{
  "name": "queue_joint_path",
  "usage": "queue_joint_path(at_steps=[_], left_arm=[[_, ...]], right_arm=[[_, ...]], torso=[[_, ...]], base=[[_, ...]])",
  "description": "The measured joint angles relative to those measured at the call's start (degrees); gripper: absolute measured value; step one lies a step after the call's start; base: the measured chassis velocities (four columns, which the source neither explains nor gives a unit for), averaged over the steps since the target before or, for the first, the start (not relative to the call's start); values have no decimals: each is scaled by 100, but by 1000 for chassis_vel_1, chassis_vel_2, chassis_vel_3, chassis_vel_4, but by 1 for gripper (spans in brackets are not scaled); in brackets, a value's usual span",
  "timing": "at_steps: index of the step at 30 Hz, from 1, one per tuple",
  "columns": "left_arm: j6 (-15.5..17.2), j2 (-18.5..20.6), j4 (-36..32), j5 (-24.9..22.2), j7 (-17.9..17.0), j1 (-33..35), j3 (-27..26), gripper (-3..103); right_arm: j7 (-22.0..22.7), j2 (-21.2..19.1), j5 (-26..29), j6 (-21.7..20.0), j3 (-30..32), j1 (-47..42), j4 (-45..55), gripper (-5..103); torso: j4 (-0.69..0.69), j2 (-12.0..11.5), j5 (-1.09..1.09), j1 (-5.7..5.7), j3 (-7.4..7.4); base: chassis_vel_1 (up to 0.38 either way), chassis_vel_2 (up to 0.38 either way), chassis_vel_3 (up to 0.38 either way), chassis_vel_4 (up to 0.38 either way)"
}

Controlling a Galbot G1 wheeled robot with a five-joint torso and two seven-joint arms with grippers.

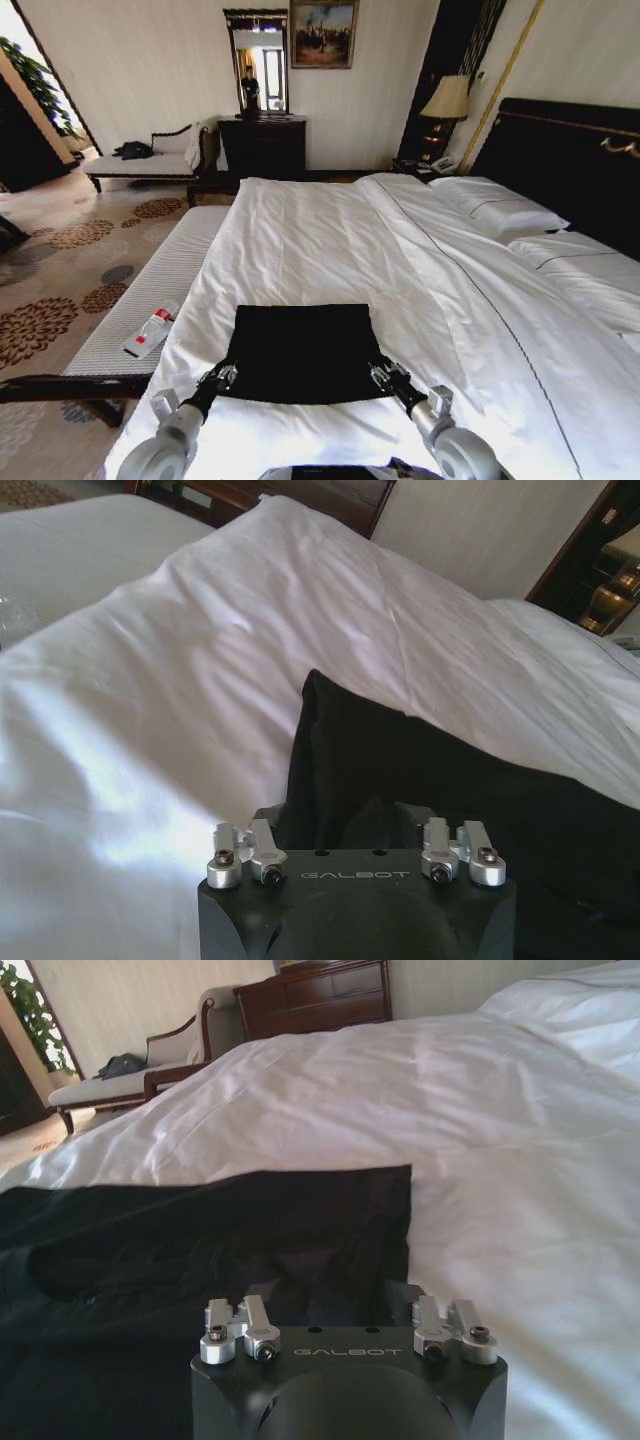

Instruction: Fold the clothes on the bed.

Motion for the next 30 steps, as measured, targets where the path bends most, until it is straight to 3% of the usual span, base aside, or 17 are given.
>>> queue_joint_path(at_steps=[4, 7, 10, 15, 20, 23, 30], left_arm=[[-10, 51, -123, -102, 6, 15, -176, 78], [4, 125, -151, -318, -23, -145, -311, 84], [57, 299, -2, -657, -50, -519, -412, 97], [143, 714, 537, -1235, -24, -1365, -273, 100], [189, 956, 1104, -1561, 44, -2143, 172, 100], [218, 1104, 1862, -1834, 228, -3134, 718, 103], [223, 1080, 2838, -2006, 654, -4048, 1202, 97]], right_arm=[[53, -104, 331, -19, 241, -30, 123, 76], [141, -205, 773, -140, 438, 147, 173, 82], [300, -372, 1439, -387, 578, 595, 167, 96], [601, -607, 2268, -806, 433, 1510, -107, 100], [729, -725, 2471, -937, 159, 2071, -394, 100], [843, -759, 2537, -1016, -86, 2436, -574, 100], [1006, -685, 2550, -1087, -278, 2675, -670, 100]], torso=[[0, 0, -1, 0, 0], [0, 0, 0, 0, 0], [1, 0, 0, 0, 0], [1, -1, -1, 2, 2], [2, -1, -2, 2, 2], [-2, -1, -1, 2, 2], [1, -1, -1, 2, 1]], base=[[0, 0, 0, 0], [0, 0, 0, 0], [0, 0, 0, 0], [0, 0, 0, 0], [0, 0, 0, 0], [0, 0, 0, 0], [0, 0, 0, 0]])
